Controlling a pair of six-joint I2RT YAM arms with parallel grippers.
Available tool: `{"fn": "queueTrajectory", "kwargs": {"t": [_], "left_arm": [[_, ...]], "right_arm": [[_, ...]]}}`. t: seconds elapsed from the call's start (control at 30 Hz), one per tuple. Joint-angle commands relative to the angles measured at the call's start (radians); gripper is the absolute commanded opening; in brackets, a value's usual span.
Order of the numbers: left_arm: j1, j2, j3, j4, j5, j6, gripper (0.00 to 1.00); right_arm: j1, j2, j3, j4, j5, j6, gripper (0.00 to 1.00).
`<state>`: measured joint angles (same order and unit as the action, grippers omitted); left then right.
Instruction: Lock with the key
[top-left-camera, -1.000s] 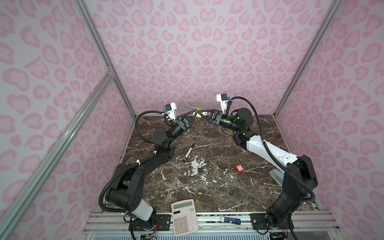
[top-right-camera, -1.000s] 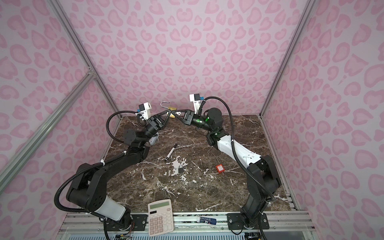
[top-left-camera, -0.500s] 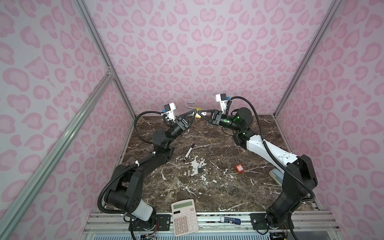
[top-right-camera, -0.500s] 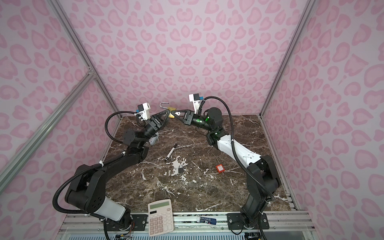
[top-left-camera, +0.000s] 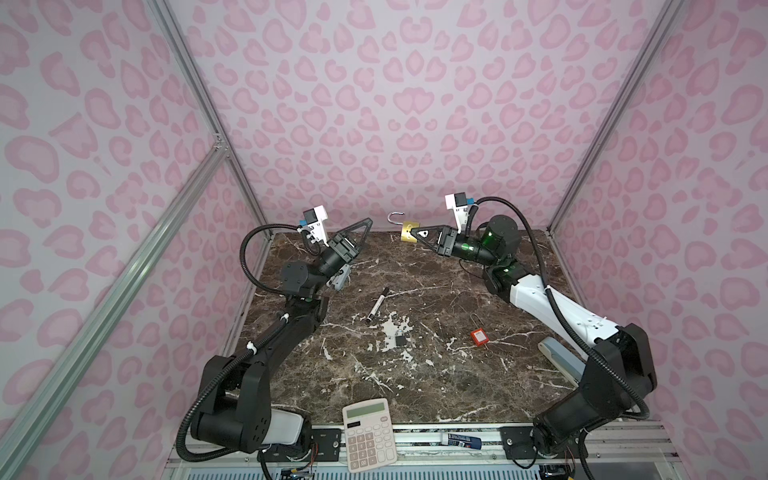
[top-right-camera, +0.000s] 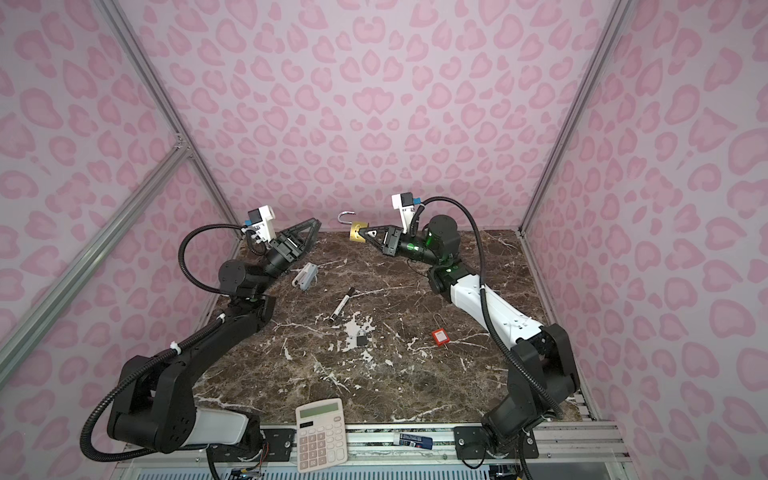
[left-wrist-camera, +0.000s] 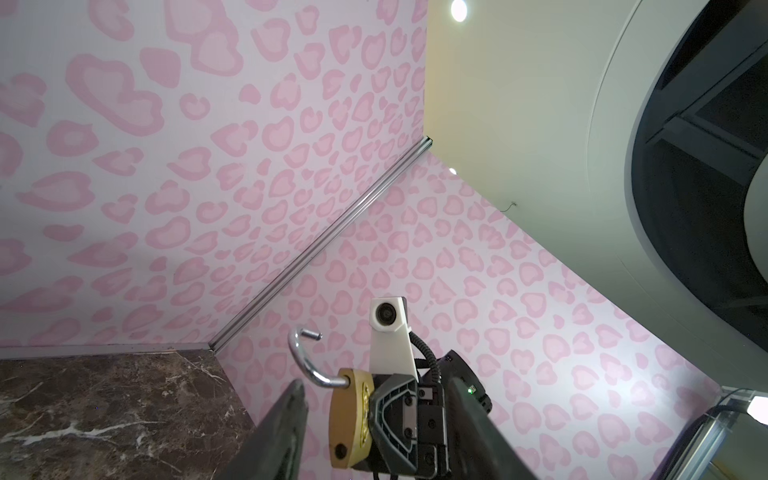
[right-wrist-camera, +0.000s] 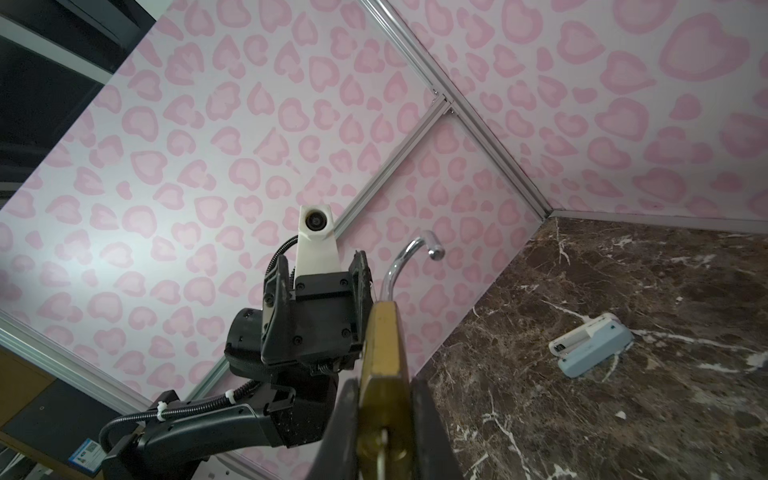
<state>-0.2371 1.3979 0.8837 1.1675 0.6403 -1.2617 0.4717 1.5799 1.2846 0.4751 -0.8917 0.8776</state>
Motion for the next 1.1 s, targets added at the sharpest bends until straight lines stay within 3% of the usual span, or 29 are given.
{"fn": "queueTrajectory", "kwargs": {"t": [0.0,0.53,1.07], "left_arm": [[0.005,-0.007,0.035,-0.051,0.079,0.027,0.55],[0.004,0.034,0.056,-0.051,0.139,0.0,0.55],[0.004,0.032,0.051,-0.059,0.157,0.0,0.55]], "right_arm": [[0.009,-0.006,-0.002,-0.05,-0.042,-0.081,0.0],[0.052,0.006,0.061,-0.086,-0.091,-0.104,0.0],[0.034,0.031,0.082,0.034,-0.099,-0.016,0.0]]}}
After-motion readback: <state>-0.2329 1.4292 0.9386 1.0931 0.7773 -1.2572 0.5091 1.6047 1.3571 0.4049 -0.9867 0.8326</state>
